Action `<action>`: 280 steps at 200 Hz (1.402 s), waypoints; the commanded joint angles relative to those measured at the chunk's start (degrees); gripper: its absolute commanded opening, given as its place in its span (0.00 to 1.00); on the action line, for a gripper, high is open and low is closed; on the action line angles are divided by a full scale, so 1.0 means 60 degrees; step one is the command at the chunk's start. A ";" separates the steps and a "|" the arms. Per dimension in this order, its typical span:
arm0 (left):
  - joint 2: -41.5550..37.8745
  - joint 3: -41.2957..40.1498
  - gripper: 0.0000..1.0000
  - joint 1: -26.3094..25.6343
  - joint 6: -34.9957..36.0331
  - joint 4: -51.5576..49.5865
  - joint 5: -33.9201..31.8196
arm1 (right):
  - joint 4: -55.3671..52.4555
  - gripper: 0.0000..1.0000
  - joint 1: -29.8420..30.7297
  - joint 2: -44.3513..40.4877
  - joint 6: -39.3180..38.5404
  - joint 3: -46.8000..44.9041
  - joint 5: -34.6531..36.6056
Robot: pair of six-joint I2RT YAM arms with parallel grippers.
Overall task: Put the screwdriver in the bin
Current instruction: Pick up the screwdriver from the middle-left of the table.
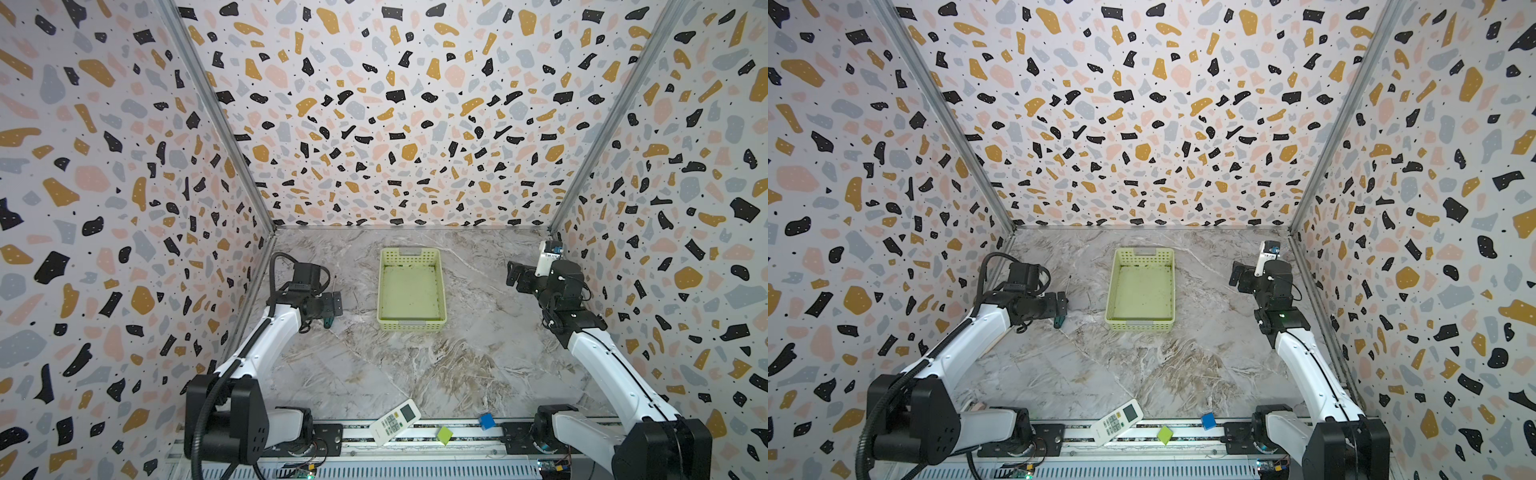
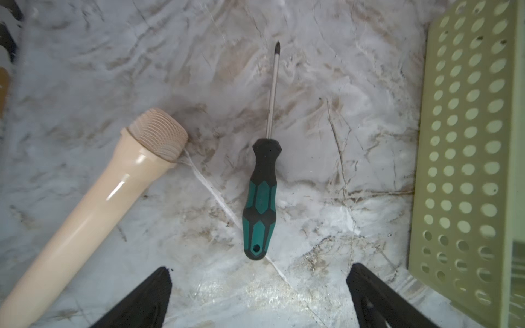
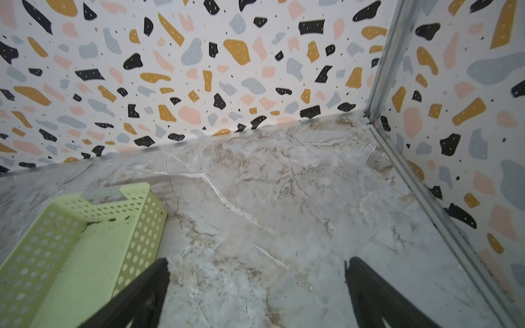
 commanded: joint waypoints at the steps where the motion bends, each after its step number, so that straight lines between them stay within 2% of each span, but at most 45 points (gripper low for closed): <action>1: 0.0107 0.0184 1.00 -0.0072 -0.0127 0.0069 0.0235 | -0.0380 0.99 -0.0131 -0.0145 0.0149 -0.0077 -0.0368; 45: 0.1503 0.0227 1.00 -0.0112 -0.0398 0.0477 0.0210 | -0.0142 0.99 -0.0333 -0.0075 0.0342 -0.0417 -0.0654; 79: 0.2116 0.0315 0.98 -0.0175 -0.0710 0.1004 -0.0696 | -0.0073 0.99 -0.0434 -0.0012 0.0355 -0.0529 -0.0788; 98: 0.2344 0.0343 0.91 -0.0190 -0.0885 0.1367 -0.0786 | -0.0081 0.99 -0.0513 0.0013 0.0333 -0.0589 -0.0838; 123: 0.2754 0.0488 0.88 -0.0245 -0.0938 0.1490 -0.0826 | -0.0073 0.99 -0.0626 0.0011 0.0357 -0.0683 -0.0894; 133: 0.2872 0.0534 0.81 -0.0248 -0.0918 0.1503 -0.0856 | -0.0066 0.99 -0.0676 -0.0017 0.0358 -0.0699 -0.0912; 187: 0.3130 0.0622 0.73 -0.0270 -0.0853 0.1387 -0.0988 | -0.0068 0.99 -0.0891 0.0009 0.0373 -0.0732 -0.1015; 207: 0.3170 0.0663 0.64 -0.0278 -0.0823 0.1375 -0.1073 | -0.0073 0.99 -0.0933 0.0034 0.0388 -0.0728 -0.1058; 230: 0.3291 0.0727 0.60 -0.0278 -0.0784 0.1373 -0.1077 | -0.0095 1.00 -0.0964 0.0020 0.0396 -0.0720 -0.1087; 244: 0.3386 0.0752 0.53 -0.0278 -0.0765 0.1360 -0.1033 | -0.0110 1.00 -0.0979 -0.0016 0.0417 -0.0716 -0.1097; 280: 0.3572 0.0784 0.51 -0.0289 -0.0736 0.1398 -0.1003 | -0.0196 1.00 -0.1016 -0.0117 0.0394 -0.0714 -0.1147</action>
